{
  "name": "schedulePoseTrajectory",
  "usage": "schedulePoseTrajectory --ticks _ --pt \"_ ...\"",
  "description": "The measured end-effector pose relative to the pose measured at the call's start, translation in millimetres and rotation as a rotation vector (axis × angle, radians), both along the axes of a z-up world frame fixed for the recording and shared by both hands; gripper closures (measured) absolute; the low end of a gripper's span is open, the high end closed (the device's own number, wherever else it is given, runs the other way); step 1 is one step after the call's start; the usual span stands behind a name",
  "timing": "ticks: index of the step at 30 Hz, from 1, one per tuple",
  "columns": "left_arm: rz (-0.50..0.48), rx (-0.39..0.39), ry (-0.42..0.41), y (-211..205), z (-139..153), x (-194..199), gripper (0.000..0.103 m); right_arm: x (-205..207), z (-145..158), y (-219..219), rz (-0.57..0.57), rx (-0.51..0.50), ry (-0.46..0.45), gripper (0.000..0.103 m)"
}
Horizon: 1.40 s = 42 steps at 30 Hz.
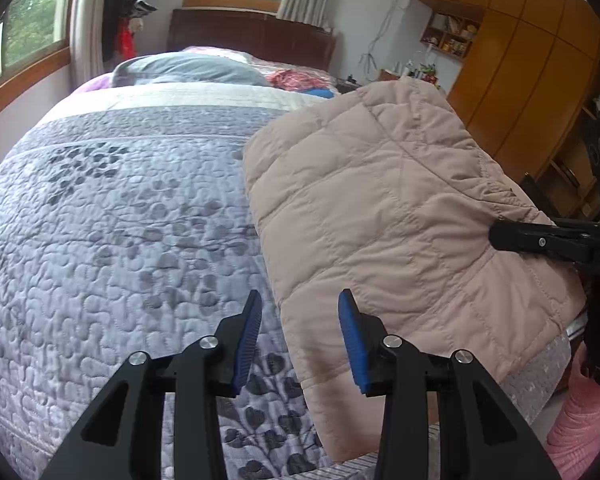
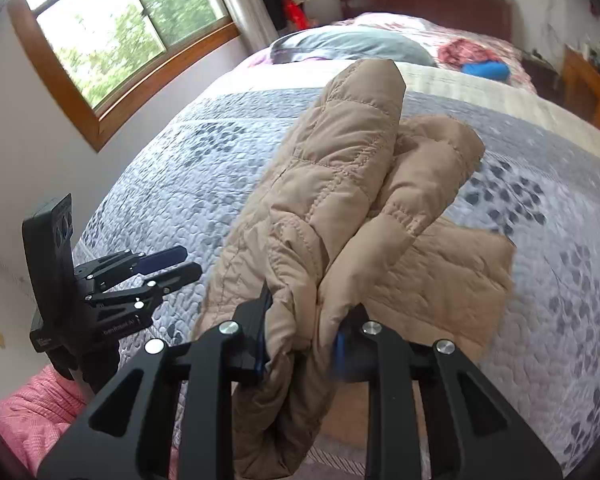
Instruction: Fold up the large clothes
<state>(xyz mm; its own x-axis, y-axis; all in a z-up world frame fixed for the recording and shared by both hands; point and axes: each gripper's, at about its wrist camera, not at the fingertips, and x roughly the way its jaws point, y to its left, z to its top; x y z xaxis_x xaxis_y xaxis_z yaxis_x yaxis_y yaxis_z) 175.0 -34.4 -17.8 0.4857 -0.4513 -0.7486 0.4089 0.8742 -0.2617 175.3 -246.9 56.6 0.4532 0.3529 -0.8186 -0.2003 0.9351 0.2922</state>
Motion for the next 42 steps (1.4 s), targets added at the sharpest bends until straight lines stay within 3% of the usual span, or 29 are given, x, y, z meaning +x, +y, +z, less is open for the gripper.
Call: schedulePoseTrajectory --ticks 5,15,25,29,34,36,42 --pt "-0.052 0.017 0.013 -21 -10 0 0.063 -19 -16 -37 -0.069 0.040 0.013 0.080" --pt "-0.118 0.063 0.045 -57 -36 -4 0.063 -37 -100 -87 -0.168 0.160 0.127 0.078" --pt "-0.130 0.086 0.060 -68 -60 -6 0.057 -51 -150 -92 -0.207 0.210 0.132 0.075" --pt "-0.124 0.094 0.049 -68 -59 -6 0.057 -48 -145 -93 -0.209 0.196 0.129 0.074" --pt "-0.130 0.103 0.011 -65 -47 -10 0.056 -61 -110 -85 -0.216 0.080 0.083 0.052" --pt "-0.126 0.096 0.010 -62 -39 -10 0.057 -67 -94 -85 -0.234 0.029 0.050 0.049" --pt "-0.125 0.081 -0.032 -71 -9 -4 0.057 -55 -44 -82 -0.286 -0.146 -0.074 0.049"
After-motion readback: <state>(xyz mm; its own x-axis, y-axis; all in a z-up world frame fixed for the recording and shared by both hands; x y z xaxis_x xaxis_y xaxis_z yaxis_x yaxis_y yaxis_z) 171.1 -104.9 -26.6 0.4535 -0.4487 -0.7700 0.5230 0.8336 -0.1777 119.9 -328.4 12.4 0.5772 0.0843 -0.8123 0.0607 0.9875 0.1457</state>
